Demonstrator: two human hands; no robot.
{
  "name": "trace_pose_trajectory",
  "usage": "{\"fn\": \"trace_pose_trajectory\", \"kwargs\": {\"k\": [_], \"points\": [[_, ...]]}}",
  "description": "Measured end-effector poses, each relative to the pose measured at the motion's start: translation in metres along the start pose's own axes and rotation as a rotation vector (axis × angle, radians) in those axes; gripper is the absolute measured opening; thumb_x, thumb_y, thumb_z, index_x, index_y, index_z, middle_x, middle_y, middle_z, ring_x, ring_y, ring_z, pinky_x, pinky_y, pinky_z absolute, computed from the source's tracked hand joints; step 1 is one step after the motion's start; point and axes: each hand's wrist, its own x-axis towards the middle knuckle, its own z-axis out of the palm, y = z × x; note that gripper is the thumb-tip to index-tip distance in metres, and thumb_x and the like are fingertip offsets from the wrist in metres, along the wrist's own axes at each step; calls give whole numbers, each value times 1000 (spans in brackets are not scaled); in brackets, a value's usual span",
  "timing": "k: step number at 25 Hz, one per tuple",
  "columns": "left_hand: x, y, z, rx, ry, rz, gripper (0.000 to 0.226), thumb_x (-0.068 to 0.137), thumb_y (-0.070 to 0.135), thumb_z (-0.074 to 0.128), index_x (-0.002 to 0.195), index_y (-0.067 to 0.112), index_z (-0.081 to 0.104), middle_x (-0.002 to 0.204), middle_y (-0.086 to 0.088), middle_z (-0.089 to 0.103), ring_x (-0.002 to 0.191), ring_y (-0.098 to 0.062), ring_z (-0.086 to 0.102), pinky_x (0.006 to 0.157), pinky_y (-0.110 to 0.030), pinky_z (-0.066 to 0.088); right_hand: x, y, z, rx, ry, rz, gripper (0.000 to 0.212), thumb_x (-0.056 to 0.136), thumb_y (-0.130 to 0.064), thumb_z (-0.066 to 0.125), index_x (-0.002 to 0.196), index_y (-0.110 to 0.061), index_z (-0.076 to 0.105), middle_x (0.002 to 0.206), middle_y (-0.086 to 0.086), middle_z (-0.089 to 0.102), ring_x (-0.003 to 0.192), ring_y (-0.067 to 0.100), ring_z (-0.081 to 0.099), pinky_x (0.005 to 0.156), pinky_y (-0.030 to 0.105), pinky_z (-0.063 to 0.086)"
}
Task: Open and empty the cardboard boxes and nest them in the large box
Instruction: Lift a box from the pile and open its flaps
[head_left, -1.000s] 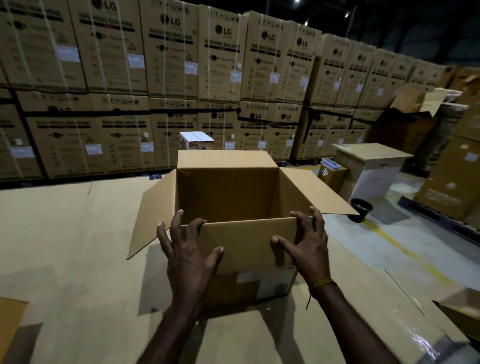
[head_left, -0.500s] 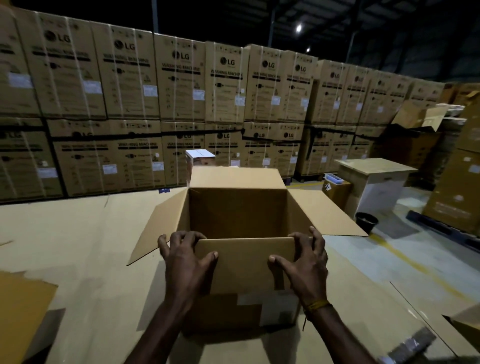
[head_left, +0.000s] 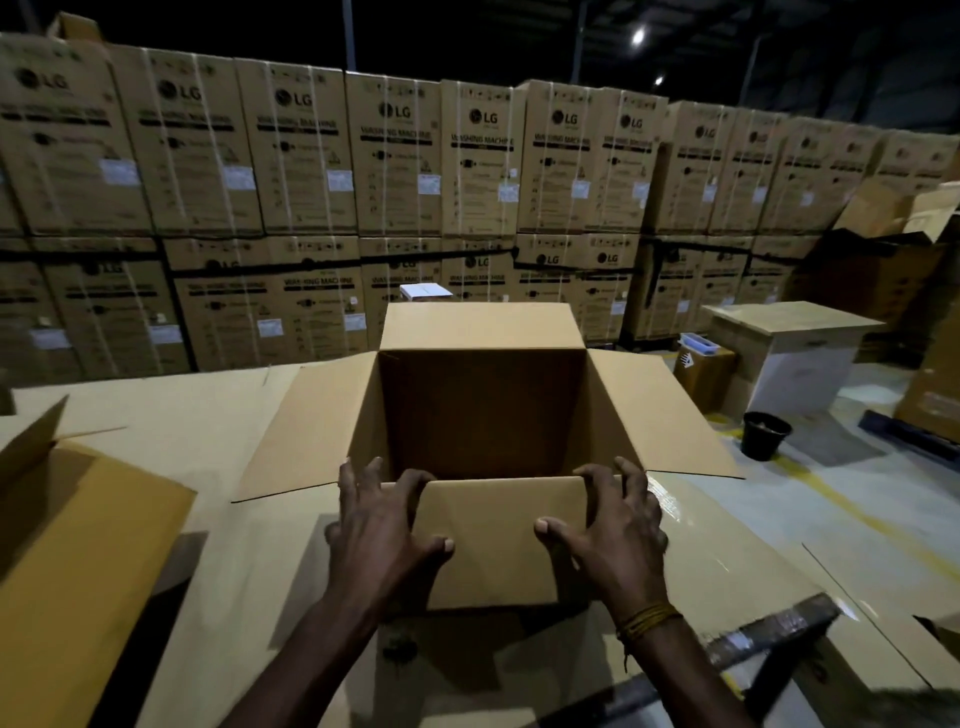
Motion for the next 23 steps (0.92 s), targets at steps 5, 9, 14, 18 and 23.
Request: {"fn": "trace_pose_trajectory", "kwargs": {"k": [5, 9, 14, 18, 23], "points": [[-30, -4, 1, -87, 94, -65, 72, 63, 55, 84, 127, 39, 54, 162, -8, 11, 148, -38, -10, 106, -65, 33, -35, -3, -6, -8, 30, 17, 69, 70, -57, 78, 128, -36, 45, 150, 4, 21, 137, 34, 30, 99, 55, 45], [-43, -11, -2, -154, 127, -80, 60, 63, 51, 85, 117, 38, 63, 161, -5, 18, 149, -38, -5, 106, -63, 34, -54, -2, -7, 29, 59, 18, 65, 70, -56, 79, 124, -38, 47, 145, 2, 24, 132, 32, 34, 97, 52, 47], [-53, -21, 1, -196, 221, 22, 50, 68, 44, 85, 114, 34, 68, 154, -3, 35, 147, -32, 4, 106, -61, 35, -70, -3, -3, 59, 123, 19, 64, 68, -52, 82, 122, -36, 51, 145, 2, 27, 132, 31, 33, 97, 53, 47], [-57, -44, 1, -175, 192, 155, 51, 72, 43, 82, 118, 31, 62, 150, 0, 38, 149, -27, 8, 104, -67, 36, -86, -18, 6, 75, 213, 33, 64, 64, -47, 87, 118, -34, 56, 144, 3, 31, 130, 30, 32, 95, 51, 47], [-65, -78, -13, -167, 228, 211, 56, 72, 41, 82, 121, 30, 57, 148, 0, 39, 149, -26, 14, 99, -68, 39, -110, -54, 17, 75, 285, 44, 61, 62, -44, 89, 115, -32, 60, 141, 4, 35, 125, 31, 32, 88, 47, 47]]}}
